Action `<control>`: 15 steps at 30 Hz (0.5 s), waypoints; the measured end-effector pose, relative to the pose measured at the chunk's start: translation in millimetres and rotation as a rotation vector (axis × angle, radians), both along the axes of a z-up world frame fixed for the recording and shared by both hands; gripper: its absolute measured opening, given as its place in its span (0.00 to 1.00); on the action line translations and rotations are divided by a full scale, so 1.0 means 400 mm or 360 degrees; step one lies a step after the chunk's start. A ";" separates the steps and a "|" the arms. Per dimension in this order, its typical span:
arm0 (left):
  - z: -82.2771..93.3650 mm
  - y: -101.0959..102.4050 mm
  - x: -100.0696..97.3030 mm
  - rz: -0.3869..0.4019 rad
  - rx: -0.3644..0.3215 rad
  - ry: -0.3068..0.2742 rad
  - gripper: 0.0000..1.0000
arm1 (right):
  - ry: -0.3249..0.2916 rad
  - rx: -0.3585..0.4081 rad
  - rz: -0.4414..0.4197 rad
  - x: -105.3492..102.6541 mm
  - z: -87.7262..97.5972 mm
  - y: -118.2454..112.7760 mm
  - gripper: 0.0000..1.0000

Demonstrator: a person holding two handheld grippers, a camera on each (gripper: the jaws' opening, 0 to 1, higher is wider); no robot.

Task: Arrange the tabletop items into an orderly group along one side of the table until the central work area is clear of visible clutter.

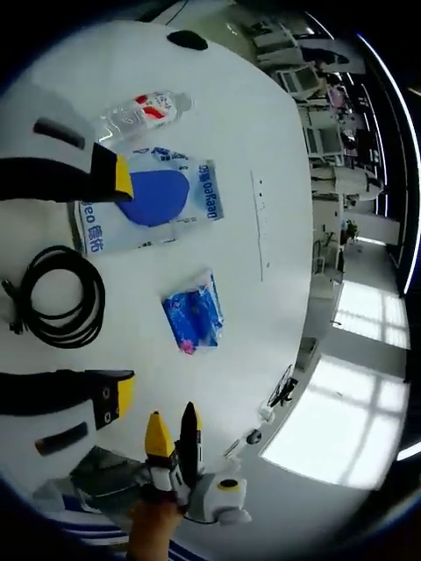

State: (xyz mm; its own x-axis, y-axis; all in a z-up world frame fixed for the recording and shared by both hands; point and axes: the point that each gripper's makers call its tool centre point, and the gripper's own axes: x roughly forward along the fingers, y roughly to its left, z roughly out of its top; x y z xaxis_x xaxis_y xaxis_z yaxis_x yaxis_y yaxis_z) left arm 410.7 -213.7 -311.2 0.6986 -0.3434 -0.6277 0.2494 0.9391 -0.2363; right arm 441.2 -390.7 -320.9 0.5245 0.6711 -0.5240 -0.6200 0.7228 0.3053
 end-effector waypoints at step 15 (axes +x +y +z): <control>0.011 0.172 -0.142 0.0195 -0.0058 -0.0017 0.88 | 0.0037 0.0078 -0.0051 -0.094 0.037 -0.037 0.72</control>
State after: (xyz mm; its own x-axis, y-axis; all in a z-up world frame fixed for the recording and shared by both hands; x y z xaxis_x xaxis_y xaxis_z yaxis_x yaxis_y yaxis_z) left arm 354.1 -144.9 -306.8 0.7434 -0.2774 -0.6086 0.1358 0.9536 -0.2689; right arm 403.5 -405.6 -306.0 0.5341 0.6793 -0.5033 -0.5892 0.7260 0.3546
